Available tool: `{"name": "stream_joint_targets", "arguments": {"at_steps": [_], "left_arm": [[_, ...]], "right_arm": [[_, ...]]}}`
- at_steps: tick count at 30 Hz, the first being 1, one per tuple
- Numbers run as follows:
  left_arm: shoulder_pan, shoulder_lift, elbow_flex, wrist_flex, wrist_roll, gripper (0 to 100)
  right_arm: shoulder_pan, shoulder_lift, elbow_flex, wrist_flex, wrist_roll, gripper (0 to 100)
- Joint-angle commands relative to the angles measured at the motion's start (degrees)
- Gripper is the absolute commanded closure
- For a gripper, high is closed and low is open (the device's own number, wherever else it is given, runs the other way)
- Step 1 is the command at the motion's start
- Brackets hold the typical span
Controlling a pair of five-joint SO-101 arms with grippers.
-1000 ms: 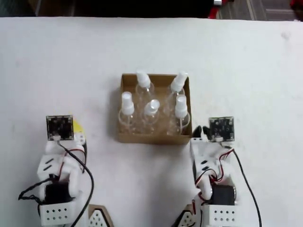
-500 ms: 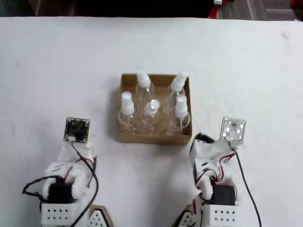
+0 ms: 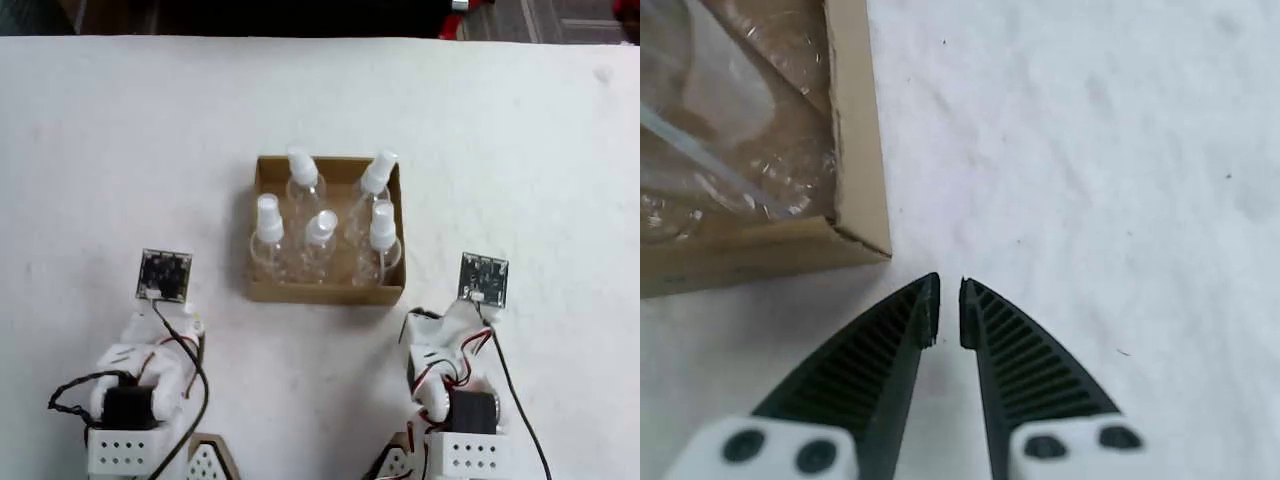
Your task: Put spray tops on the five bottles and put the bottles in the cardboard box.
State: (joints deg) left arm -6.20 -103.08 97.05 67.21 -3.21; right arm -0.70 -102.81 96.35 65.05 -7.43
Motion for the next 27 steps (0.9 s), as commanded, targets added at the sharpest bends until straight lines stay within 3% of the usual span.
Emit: {"name": "stream_joint_targets", "arguments": {"at_steps": [1, 7, 13, 15, 22, 27], "left_arm": [[1.0, 0.1, 0.0, 0.3, -0.7, 98], [0.9, 0.1, 0.0, 0.3, -0.7, 98], [0.7, 0.1, 0.0, 0.3, -0.7, 98], [0.7, 0.2, 0.0, 0.3, -0.6, 98], [0.7, 0.0, 0.0, 1.9, -0.3, 98], [1.0, 0.0, 0.0, 4.7, -0.5, 98]], "right_arm": [[0.6, -0.5, 0.5, 0.7, 0.9, 97.4], [0.6, -0.5, 0.5, 2.8, 2.2, 97.4], [0.6, -0.5, 0.4, 4.5, 22.5, 97.8], [0.6, -0.5, 0.4, 5.6, 25.5, 97.8], [0.3, -0.5, 0.4, 5.6, 15.4, 97.4], [0.0, -0.5, 0.4, 6.6, 15.2, 97.7]]}}
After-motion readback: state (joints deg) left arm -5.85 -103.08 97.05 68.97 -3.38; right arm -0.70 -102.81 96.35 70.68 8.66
